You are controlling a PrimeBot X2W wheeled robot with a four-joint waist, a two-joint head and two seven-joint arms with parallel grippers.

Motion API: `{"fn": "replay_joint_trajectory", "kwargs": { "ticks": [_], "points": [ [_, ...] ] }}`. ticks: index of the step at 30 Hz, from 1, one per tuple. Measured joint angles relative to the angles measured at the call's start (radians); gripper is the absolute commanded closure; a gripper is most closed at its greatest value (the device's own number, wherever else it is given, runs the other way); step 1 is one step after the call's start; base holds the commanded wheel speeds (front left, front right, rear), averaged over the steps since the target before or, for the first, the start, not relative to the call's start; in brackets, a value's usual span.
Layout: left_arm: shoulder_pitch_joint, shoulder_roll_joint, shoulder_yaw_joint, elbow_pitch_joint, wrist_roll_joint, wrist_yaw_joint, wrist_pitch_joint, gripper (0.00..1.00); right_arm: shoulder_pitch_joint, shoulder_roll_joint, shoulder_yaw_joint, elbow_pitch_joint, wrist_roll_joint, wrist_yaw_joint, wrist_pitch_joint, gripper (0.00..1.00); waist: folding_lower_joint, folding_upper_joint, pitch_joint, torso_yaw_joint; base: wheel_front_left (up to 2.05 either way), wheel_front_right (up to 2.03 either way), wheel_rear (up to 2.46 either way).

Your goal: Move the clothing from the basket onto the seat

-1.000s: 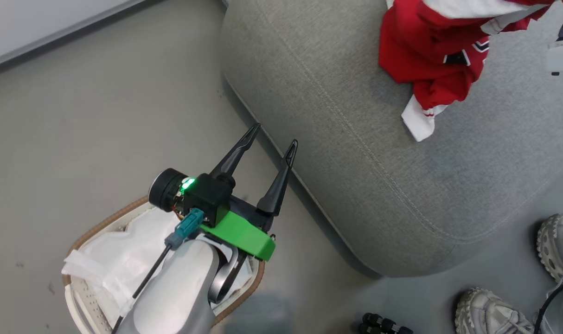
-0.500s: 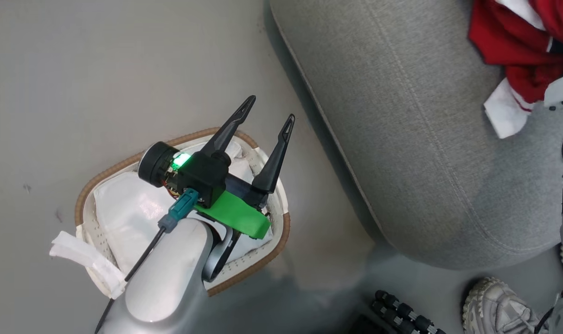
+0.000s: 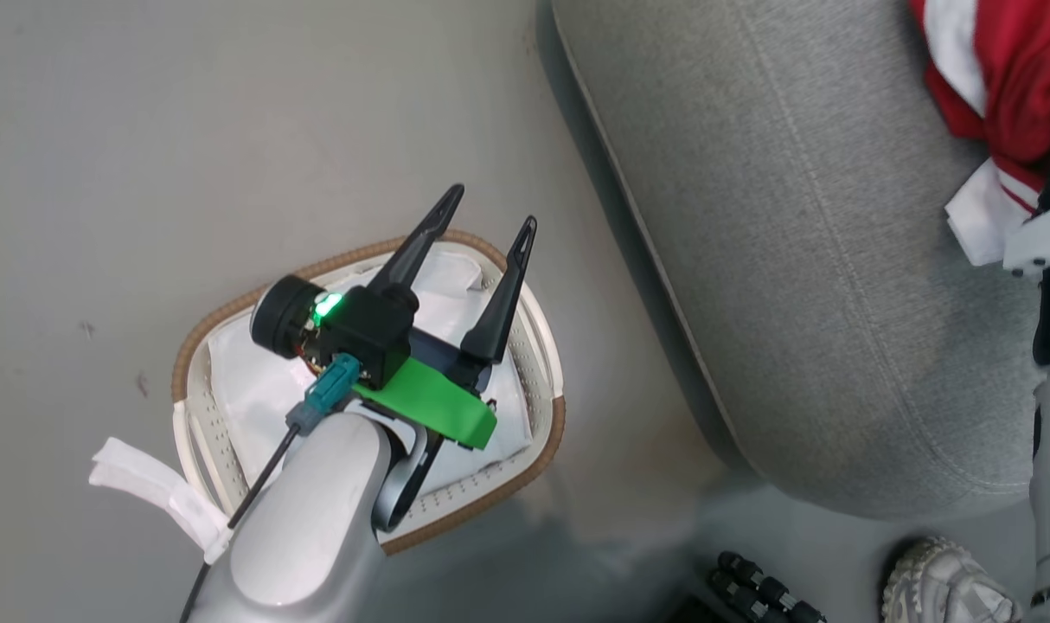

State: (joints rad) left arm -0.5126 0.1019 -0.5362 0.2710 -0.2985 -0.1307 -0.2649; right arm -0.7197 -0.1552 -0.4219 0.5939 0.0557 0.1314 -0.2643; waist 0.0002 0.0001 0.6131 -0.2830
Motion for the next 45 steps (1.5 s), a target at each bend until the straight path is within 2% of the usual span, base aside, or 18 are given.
{"fn": "replay_joint_trajectory", "kwargs": {
  "ticks": [10,20,31,40,45],
  "points": [
    [0.096,-0.016,0.065,0.017,-0.018,0.0,0.0,0.0,0.213,0.01,0.086,-0.122,0.04,0.0,0.0,0.0,-0.0001,0.0,-0.15,-0.024,0.0,0.0,0.0],
    [0.207,-0.039,0.206,0.019,-0.005,0.0,0.0,0.0,0.373,0.051,0.215,-0.206,0.091,0.0,0.0,0.0,-0.0002,0.0,-0.302,-0.014,0.0,0.0,0.0],
    [0.299,-0.05,0.388,0.024,0.026,0.011,0.0,0.0,0.395,0.099,0.384,-0.244,0.13,0.0,0.0,0.0,-0.0002,-0.0001,-0.383,0.095,0.0,0.0,0.0],
    [0.354,-0.052,0.475,0.043,0.017,0.085,0.0,0.0,0.413,0.106,0.479,-0.225,0.155,0.0,0.0,0.0,-0.0002,-0.0001,-0.436,0.182,0.0,0.0,0.0],
    [0.398,-0.052,0.499,0.061,0.018,0.1,0.0,0.0,0.45,0.106,0.485,-0.218,0.156,0.0,0.0,0.0,-0.0002,0.0,-0.466,0.222,0.0,0.0,0.0]
  ]
}}
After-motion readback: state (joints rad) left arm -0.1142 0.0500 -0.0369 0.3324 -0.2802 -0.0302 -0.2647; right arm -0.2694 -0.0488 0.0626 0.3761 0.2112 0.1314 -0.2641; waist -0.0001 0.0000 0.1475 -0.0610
